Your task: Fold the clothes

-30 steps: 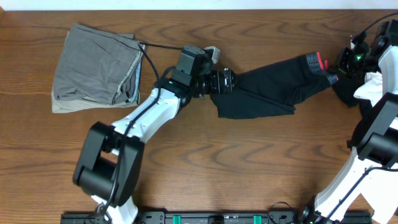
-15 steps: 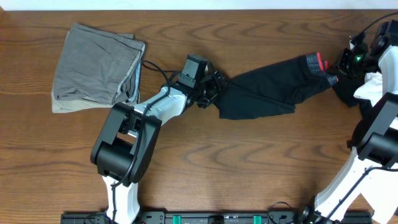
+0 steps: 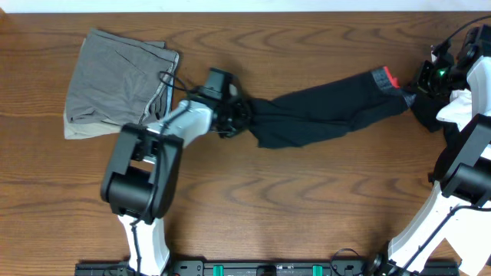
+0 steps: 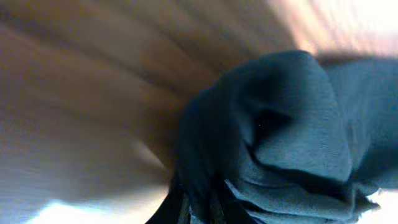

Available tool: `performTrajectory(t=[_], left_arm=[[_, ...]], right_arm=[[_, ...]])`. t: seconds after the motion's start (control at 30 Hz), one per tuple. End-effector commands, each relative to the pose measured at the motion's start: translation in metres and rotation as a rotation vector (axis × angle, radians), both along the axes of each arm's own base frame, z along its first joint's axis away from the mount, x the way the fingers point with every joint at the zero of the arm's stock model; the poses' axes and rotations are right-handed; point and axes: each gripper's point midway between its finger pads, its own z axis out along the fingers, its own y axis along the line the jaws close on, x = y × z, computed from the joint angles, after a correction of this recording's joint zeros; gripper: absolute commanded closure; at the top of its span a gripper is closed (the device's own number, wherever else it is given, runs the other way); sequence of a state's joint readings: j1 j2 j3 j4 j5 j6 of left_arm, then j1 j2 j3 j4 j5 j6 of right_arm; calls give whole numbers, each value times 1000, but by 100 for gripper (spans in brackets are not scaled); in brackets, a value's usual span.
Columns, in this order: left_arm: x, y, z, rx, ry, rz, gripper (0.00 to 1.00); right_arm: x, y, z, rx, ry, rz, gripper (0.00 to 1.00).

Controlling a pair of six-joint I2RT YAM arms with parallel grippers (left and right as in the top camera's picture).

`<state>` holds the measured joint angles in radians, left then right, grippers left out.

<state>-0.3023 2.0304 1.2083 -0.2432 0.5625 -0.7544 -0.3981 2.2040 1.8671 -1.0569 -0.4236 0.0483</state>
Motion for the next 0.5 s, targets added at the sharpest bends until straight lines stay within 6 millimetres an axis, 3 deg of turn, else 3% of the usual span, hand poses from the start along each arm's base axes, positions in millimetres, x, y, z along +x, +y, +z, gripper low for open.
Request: performTrajectory(t=[0.0, 0.1, 0.27, 0.37, 0.47], left_arm=[[24, 36, 19, 29, -98, 19, 85], [34, 60, 30, 20, -121, 70, 84], [43, 76, 63, -31, -211, 53, 75], [43, 73, 89, -47, -291, 8, 68], [35, 51, 112, -46, -391, -114, 55]], right_arm=[[2, -3, 4, -25, -9, 11, 99], [0, -5, 3, -38, 4, 6, 99], [-1, -4, 3, -36, 10, 8, 99], [-1, -4, 3, -35, 10, 8, 99], [-2, -3, 2, -34, 14, 9, 99]])
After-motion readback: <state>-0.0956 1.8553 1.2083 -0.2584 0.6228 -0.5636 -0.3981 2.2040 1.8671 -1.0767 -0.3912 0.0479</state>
